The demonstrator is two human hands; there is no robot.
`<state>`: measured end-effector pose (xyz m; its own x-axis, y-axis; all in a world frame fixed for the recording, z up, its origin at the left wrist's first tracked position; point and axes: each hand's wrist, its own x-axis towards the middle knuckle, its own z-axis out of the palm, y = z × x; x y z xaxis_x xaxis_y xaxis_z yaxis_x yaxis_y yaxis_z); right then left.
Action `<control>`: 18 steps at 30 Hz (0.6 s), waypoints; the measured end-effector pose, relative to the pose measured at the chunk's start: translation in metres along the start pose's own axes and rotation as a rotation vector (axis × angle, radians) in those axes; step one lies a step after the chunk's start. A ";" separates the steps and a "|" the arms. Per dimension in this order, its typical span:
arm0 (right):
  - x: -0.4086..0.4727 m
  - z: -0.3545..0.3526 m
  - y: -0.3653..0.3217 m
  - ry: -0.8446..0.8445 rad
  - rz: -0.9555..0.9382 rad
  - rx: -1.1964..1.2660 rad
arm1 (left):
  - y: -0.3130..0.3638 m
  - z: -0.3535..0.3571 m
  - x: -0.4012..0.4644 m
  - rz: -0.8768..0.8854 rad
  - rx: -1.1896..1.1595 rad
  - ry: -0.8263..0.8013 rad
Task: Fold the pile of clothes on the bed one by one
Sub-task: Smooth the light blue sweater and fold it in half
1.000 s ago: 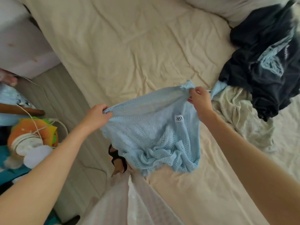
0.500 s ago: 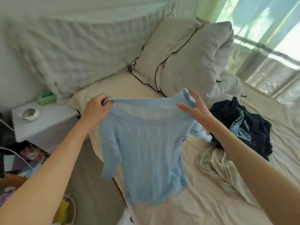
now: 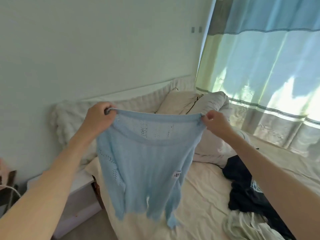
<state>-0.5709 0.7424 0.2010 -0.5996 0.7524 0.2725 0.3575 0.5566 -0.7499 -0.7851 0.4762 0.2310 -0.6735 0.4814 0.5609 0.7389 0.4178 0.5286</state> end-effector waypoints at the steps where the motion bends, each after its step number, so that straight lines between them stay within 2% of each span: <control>1: 0.000 -0.001 -0.002 0.031 -0.007 -0.004 | 0.001 -0.006 0.003 0.029 0.006 -0.007; 3: 0.001 -0.001 -0.007 0.045 0.061 0.217 | 0.003 -0.015 0.008 0.056 0.004 0.011; 6: 0.000 -0.002 -0.025 -0.025 0.223 0.747 | 0.008 -0.024 0.013 0.034 -0.056 0.069; 7: 0.000 -0.003 -0.029 -0.053 0.235 0.818 | 0.010 -0.025 0.014 0.025 -0.075 0.075; 8: 0.000 -0.004 -0.033 -0.074 0.197 0.798 | 0.011 -0.026 0.016 0.018 -0.081 0.080; 11: -0.001 -0.010 -0.044 -0.127 -0.051 0.415 | 0.011 -0.030 0.019 0.008 -0.050 0.135; 13: -0.004 -0.015 -0.052 -0.165 -0.115 0.267 | 0.007 -0.033 0.020 -0.006 -0.045 0.211; 16: -0.007 -0.025 -0.054 -0.299 -0.081 0.308 | -0.005 -0.032 0.012 -0.036 -0.071 0.271; 18: -0.014 -0.032 -0.046 -0.386 -0.023 0.413 | -0.017 -0.024 0.006 -0.082 -0.066 0.205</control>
<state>-0.5560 0.7172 0.2504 -0.8499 0.5153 0.1100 0.0776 0.3290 -0.9411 -0.8024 0.4532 0.2405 -0.7260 0.2783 0.6288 0.6833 0.3943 0.6145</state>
